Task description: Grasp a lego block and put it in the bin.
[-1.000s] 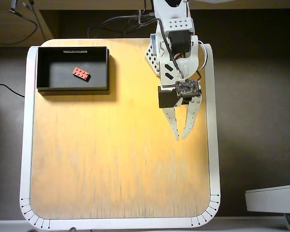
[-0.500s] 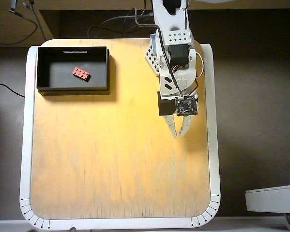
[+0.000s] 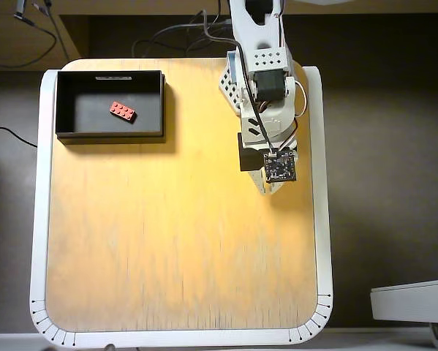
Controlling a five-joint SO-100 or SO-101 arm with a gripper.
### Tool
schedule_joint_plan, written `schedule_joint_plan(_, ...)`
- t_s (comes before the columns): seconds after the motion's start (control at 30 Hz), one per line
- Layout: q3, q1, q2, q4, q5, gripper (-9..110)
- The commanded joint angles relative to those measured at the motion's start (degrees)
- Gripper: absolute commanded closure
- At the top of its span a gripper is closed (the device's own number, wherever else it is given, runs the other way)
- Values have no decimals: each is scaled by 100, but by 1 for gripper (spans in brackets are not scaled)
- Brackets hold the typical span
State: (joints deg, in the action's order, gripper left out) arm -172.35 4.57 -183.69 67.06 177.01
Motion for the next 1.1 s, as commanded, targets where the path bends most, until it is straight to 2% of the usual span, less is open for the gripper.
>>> schedule_joint_plan(0.0,-791,-97,-519,9,97,101)
schedule_joint_plan(0.3,-932,-44,-519,923,-9,101)
schedule_joint_plan(0.73,-940,62,-519,958,-510,101)
schedule_joint_plan(0.93,-949,167,-519,958,-1274,101)
schedule_joint_plan(1.07,-949,185,-519,958,-1274,101)
